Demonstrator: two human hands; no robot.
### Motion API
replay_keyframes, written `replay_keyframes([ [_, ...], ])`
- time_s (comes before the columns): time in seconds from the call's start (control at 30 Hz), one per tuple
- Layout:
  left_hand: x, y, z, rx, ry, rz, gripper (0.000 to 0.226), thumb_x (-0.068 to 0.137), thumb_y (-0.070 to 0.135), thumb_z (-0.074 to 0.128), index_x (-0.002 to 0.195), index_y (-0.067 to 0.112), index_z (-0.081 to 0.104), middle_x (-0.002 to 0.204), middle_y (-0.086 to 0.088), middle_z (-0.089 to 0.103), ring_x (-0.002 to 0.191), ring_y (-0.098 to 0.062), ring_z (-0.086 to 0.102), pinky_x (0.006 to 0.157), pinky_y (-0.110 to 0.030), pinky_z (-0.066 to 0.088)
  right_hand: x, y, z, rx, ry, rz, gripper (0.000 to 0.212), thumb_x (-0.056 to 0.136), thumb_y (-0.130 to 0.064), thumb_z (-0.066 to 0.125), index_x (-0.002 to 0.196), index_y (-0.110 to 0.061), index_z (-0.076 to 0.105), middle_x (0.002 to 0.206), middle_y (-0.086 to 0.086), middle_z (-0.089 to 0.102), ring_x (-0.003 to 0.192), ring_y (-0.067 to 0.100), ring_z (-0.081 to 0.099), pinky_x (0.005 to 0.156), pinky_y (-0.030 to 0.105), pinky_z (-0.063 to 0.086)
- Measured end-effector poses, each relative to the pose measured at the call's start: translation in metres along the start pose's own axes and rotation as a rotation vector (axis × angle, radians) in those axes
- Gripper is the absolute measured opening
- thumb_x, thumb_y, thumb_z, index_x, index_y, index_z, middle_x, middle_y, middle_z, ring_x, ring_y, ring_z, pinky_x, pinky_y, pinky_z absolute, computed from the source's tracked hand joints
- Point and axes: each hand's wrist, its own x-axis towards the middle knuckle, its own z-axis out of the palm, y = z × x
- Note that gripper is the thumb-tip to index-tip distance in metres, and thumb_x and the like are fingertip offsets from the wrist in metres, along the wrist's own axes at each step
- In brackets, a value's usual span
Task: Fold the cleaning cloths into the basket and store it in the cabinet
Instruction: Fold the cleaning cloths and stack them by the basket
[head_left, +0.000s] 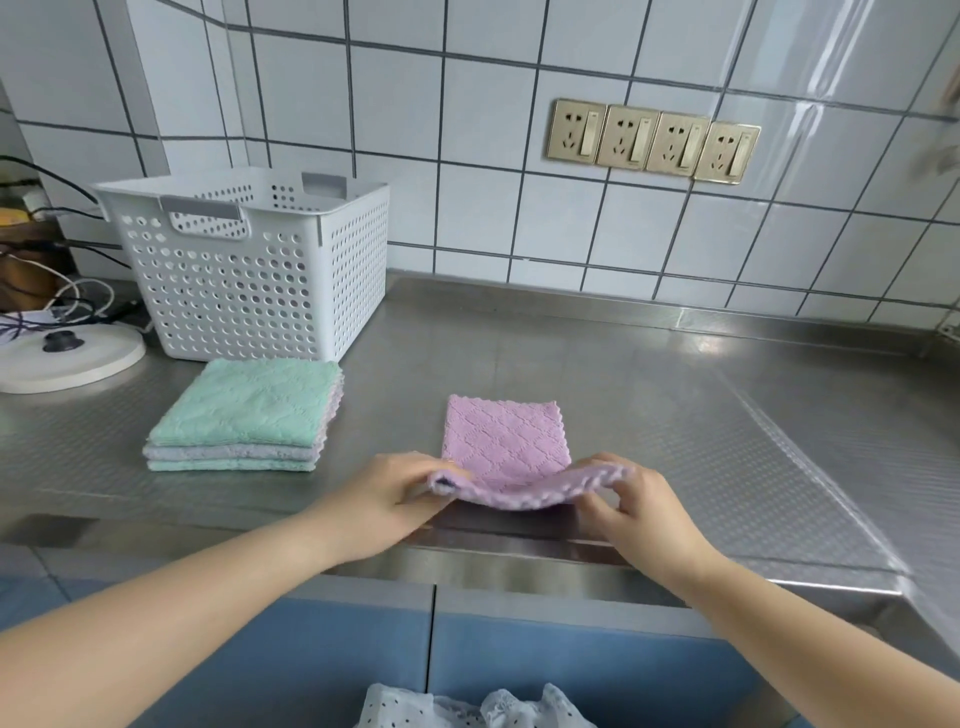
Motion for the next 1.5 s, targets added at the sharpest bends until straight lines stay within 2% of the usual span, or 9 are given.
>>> replay_keyframes([
  [0.07, 0.012, 0.005, 0.0, -0.115, 0.113, -0.12, 0.023, 0.093, 0.032, 0.054, 0.081, 0.019, 0.069, 0.076, 0.013, 0.065, 0.073, 0.003, 0.055, 0.073, -0.015, 0.039, 0.013, -0.002, 0.003, 0.051, 0.047, 0.159, 0.031, 0.09, -0.026, 0.058, 0.061, -0.018, 0.054, 0.055, -0.015, 0.051, 0.056, 0.002, 0.046, 0.057, 0.019, 0.034],
  [0.13, 0.025, 0.002, 0.002, -0.147, 0.176, -0.21, 0.038, 0.094, 0.026, 0.056, 0.057, 0.02, 0.046, 0.051, 0.013, 0.039, 0.052, -0.001, 0.034, 0.054, -0.021, 0.027, 0.028, -0.001, 0.006, 0.077, 0.049, 0.267, 0.043, 0.091, -0.033, 0.057, 0.06, -0.007, 0.043, 0.053, -0.008, 0.039, 0.054, 0.009, 0.033, 0.054, 0.026, 0.027],
  [0.4, 0.069, -0.018, 0.002, -0.106, 0.238, -0.402, 0.044, 0.094, 0.029, 0.055, 0.057, 0.016, 0.034, 0.055, 0.001, 0.032, 0.055, -0.015, 0.031, 0.056, -0.029, 0.03, 0.08, 0.008, 0.013, -0.029, -0.075, 0.504, 0.041, 0.095, -0.036, 0.049, 0.062, -0.012, 0.042, 0.054, -0.001, 0.04, 0.059, 0.019, 0.039, 0.051, 0.029, 0.028],
  [0.57, 0.085, -0.026, 0.002, -0.125, 0.096, -0.589, 0.022, 0.093, 0.025, 0.054, 0.095, 0.004, 0.06, 0.081, -0.015, 0.066, 0.069, -0.031, 0.066, 0.072, -0.047, 0.057, 0.097, 0.017, 0.016, -0.159, -0.204, 0.582, 0.036, 0.092, -0.035, 0.053, 0.066, -0.01, 0.047, 0.059, 0.003, 0.045, 0.065, 0.025, 0.049, 0.067, 0.034, 0.048],
  [0.67, 0.089, -0.012, -0.001, -0.119, 0.049, -0.661, 0.04, 0.095, 0.022, 0.052, 0.132, 0.007, 0.044, 0.097, -0.008, 0.061, 0.062, -0.026, 0.062, 0.057, -0.033, 0.054, 0.101, 0.02, 0.017, -0.166, -0.225, 0.606, 0.036, 0.091, -0.031, 0.053, 0.061, -0.012, 0.046, 0.056, 0.002, 0.046, 0.059, 0.024, 0.05, 0.063, 0.034, 0.049],
  [0.93, 0.092, -0.005, -0.007, -0.367, 0.012, -0.767, 0.061, 0.096, 0.016, 0.051, 0.148, 0.012, 0.018, 0.087, -0.001, 0.058, 0.059, -0.012, 0.058, 0.052, -0.025, 0.055, 0.104, 0.021, 0.017, -0.126, -0.221, 0.667, 0.018, 0.088, -0.023, 0.05, 0.082, -0.007, 0.056, 0.062, 0.008, 0.052, 0.043, 0.022, 0.051, 0.041, 0.02, 0.043],
  [1.0, 0.092, -0.007, -0.014, -0.243, -0.007, -0.738, 0.07, 0.095, 0.023, 0.052, 0.15, 0.013, 0.01, 0.097, -0.005, 0.061, 0.06, -0.012, 0.058, 0.051, -0.025, 0.054, 0.104, 0.023, 0.01, -0.155, -0.2, 0.686, 0.024, 0.087, -0.025, 0.049, 0.097, -0.005, 0.058, 0.066, 0.005, 0.061, 0.051, 0.023, 0.061, 0.051, 0.024, 0.053],
  [1.2, 0.098, -0.01, -0.018, 0.421, 0.119, -0.321, 0.044, 0.096, 0.025, 0.044, 0.138, 0.016, 0.046, 0.134, -0.001, 0.051, 0.122, -0.021, 0.049, 0.098, -0.034, 0.042, 0.111, 0.006, 0.002, -0.516, -0.124, 0.375, 0.039, 0.097, -0.031, 0.037, 0.133, -0.019, 0.047, 0.136, 0.007, 0.047, 0.117, 0.029, 0.053, 0.091, 0.037, 0.044],
  [1.5, 0.107, -0.015, 0.035, 0.635, -0.142, -0.323, 0.045, 0.1, 0.024, 0.027, 0.144, 0.016, 0.032, 0.155, 0.0, 0.025, 0.143, -0.017, 0.017, 0.115, -0.049, 0.012, 0.103, -0.009, 0.071, -0.511, -0.359, 0.322, 0.043, 0.098, -0.031, 0.022, 0.139, -0.031, 0.034, 0.15, -0.005, 0.028, 0.143, 0.014, 0.015, 0.109, 0.063, 0.009],
])
